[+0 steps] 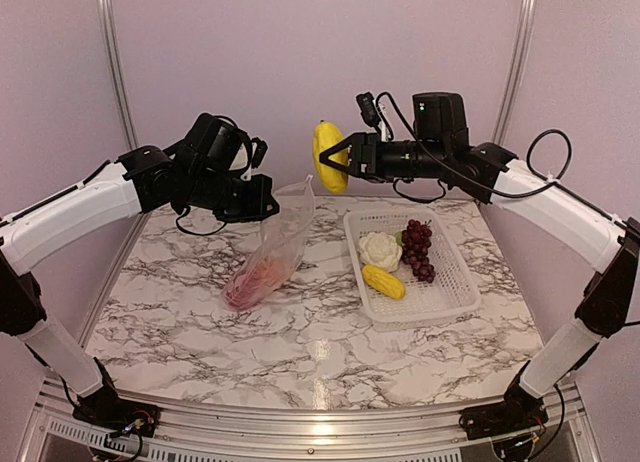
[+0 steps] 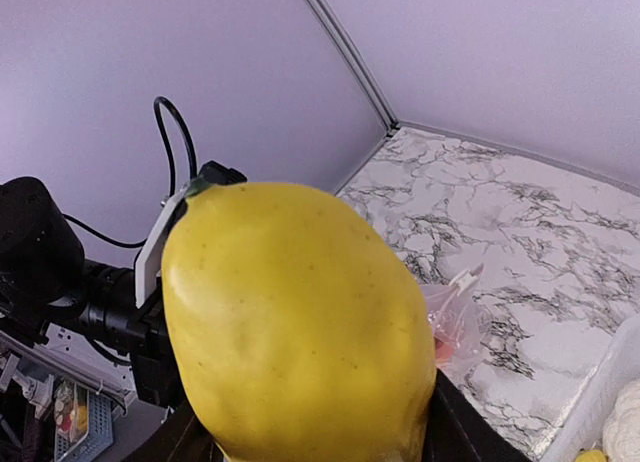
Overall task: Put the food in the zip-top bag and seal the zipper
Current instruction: Place the fake fruit in the zipper food storage bag.
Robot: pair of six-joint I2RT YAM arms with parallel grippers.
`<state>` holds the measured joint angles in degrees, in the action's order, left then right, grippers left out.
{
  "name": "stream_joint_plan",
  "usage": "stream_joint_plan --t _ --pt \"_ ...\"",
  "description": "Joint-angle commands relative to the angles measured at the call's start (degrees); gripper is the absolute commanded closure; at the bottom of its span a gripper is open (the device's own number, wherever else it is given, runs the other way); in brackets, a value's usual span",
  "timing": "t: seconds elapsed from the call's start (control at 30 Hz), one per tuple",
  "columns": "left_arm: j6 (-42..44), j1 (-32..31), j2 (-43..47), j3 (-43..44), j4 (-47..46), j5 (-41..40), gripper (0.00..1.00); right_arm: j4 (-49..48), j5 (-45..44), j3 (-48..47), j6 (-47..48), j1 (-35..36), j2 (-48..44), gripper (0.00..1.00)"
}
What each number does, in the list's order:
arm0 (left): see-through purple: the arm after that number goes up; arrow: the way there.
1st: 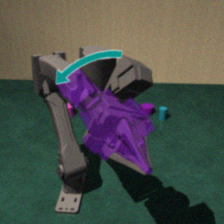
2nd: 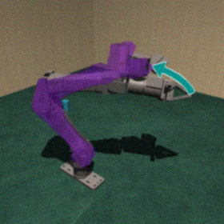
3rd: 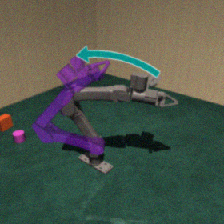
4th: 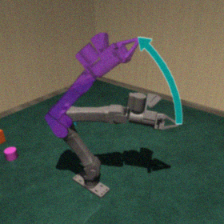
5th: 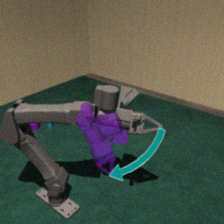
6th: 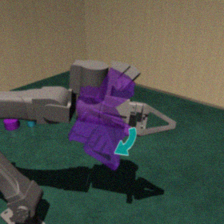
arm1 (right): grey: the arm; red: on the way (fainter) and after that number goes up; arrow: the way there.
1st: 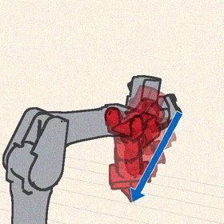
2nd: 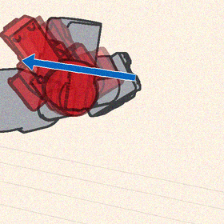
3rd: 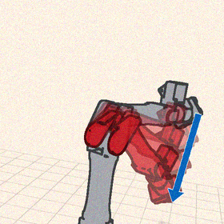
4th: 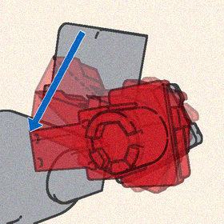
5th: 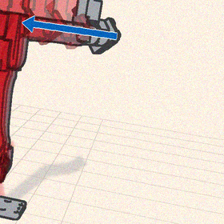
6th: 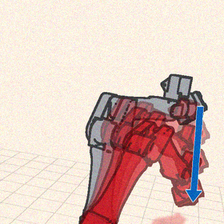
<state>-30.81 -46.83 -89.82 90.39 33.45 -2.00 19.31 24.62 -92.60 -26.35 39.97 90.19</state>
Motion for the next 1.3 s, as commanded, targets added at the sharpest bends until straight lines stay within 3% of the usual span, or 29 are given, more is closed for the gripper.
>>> stream_joint_plan --t 0.0,0.4,0.5,0.77,1.03,1.13,1.27 --pt "0.22 -0.02 -0.22 1.26 0.12 -0.50 1.00 -15.07 3.46 2.54 -7.13 0.94 1.28 0.48" --pt "1.11 0.12 0.57 3.18 1.50 0.75 1.00 -24.03 6.06 3.29 -6.20 4.30 6.89 0.43" --pt "1.01 0.07 0.27 4.27 1.75 1.37 1.00 -23.16 5.82 3.04 -5.63 4.59 7.81 0.39" --pt "1.11 0.16 0.41 4.01 2.01 1.12 1.00 -17.42 2.37 3.04 -2.34 4.65 5.74 0.16" --pt "1.38 0.16 -0.21 3.88 2.01 0.17 1.00 -12.08 0.31 2.33 1.28 4.62 2.22 0.15" --pt "3.17 0.35 0.13 5.70 4.05 -3.23 1.00 -9.00 -2.41 2.19 3.84 4.55 -0.12 0.14" --pt "8.38 1.28 -0.49 14.72 13.11 -14.43 1.00 -4.03 -5.72 2.20 6.72 2.83 -3.14 0.15"
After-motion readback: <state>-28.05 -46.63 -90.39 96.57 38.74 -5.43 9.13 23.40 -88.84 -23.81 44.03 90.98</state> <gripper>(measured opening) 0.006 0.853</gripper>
